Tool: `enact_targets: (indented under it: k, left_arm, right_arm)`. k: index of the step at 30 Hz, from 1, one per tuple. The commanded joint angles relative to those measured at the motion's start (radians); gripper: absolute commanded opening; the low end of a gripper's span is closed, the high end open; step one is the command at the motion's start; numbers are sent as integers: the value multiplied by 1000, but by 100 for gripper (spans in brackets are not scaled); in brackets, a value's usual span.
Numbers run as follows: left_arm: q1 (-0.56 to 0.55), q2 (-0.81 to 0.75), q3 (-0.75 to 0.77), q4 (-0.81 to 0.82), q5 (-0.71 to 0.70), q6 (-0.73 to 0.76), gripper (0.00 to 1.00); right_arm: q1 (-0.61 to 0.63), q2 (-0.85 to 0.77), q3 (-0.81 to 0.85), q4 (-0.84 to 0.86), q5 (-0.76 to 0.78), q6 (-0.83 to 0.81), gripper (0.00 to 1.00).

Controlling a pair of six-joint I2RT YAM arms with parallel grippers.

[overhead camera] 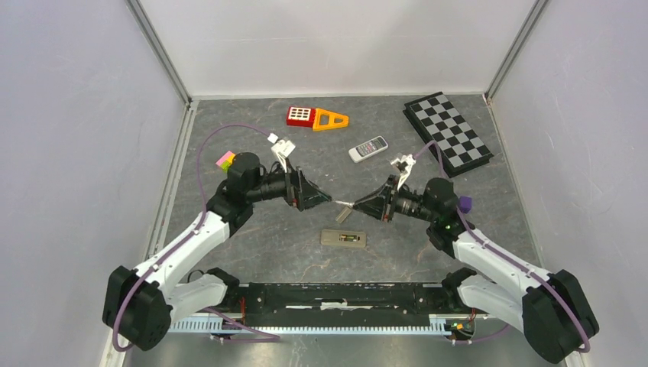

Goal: Unload the batteries from the remote control
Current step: Pick up the screwdriver from the center of the board.

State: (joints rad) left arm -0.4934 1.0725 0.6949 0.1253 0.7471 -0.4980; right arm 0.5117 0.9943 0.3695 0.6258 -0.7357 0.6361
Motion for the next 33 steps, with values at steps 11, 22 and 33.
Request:
enact_targets:
  k: [11, 22, 33]
  left_arm:
    - [59, -143, -25, -154, -508, -27, 100]
    - [60, -105, -107, -130, -361, -34, 100]
    - [61, -101, -131, -46, -312, -46, 100]
  right_arm:
    - [2, 23, 203, -646, 271, -125, 0]
    - [34, -88, 209, -776, 41, -369, 0]
    - [34, -270, 212, -773, -283, -493, 0]
